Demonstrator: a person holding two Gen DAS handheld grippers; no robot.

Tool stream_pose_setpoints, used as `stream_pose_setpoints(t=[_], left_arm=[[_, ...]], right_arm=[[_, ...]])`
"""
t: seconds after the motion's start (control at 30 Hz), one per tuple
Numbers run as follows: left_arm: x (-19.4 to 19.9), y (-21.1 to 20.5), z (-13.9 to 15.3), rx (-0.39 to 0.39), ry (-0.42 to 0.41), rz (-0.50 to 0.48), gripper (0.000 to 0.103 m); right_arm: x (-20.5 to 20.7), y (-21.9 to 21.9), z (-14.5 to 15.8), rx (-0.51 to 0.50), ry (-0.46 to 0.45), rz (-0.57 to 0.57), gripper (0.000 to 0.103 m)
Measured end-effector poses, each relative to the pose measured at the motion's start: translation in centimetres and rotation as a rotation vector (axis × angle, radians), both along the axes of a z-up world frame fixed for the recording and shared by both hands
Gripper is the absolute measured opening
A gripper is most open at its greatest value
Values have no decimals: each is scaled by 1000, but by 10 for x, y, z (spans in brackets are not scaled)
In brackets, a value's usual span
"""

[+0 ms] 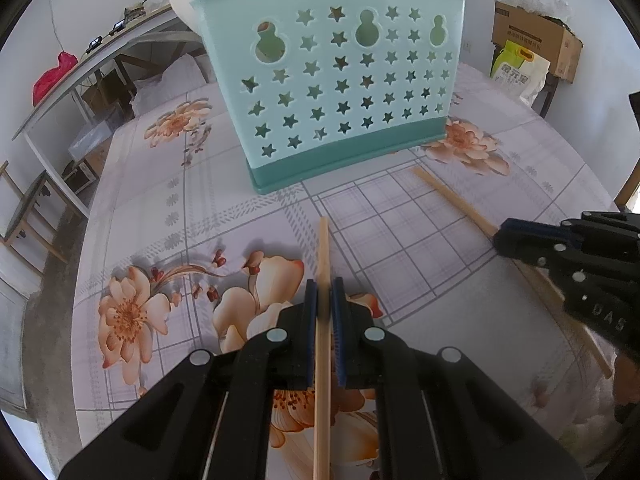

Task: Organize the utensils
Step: 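Hold both chopsticks and lift them above the table with both grippers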

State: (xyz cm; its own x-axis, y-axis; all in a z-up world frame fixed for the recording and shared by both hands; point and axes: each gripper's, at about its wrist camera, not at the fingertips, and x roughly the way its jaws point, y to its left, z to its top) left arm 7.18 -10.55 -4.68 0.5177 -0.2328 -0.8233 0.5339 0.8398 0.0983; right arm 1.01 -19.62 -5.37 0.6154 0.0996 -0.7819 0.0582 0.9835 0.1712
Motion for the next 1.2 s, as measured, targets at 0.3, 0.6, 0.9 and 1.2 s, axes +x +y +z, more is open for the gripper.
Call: stream_pose_setpoints(t=[0.3,0.6,0.9,1.2], left_arm=[[3,-2,0,17,-18,1,7],[0,-9,0,35,-37,-7,7],[2,-10,-1,31,-36,-5,7],[5,-12,1,40,-19,-5,6]], right_arm=[[-8,-29,-2,57,24,-74,5],[-6,-19,-3,36,21,-61,5],[-7,-18,-3,20,16,-66,5],[-6,-20,-4,27,15,-72,5]])
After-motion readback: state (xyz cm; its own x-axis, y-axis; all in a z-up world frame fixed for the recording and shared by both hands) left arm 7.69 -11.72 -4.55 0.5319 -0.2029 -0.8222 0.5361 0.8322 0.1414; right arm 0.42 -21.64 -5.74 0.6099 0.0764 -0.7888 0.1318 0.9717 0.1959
